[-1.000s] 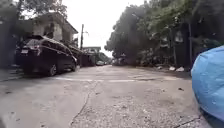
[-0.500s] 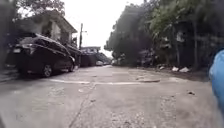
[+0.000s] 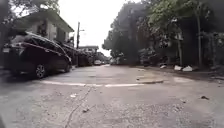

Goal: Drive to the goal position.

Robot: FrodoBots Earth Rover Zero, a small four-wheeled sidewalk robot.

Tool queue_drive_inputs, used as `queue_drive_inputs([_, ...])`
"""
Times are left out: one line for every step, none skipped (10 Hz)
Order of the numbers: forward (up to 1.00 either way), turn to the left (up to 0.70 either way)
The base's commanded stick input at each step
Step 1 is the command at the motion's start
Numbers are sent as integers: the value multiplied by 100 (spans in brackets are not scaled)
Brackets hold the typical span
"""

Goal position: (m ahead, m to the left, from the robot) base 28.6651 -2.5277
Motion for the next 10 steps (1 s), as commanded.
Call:
queue_drive_inputs([70,0])
queue_drive_inputs([70,0])
queue_drive_inputs([70,0])
queue_drive_inputs([70,0])
queue_drive_inputs([70,0])
queue_drive_inputs([70,0])
queue_drive_inputs([70,0])
queue_drive_inputs([70,0])
queue_drive_inputs([70,0])
queue_drive_inputs([70,0])
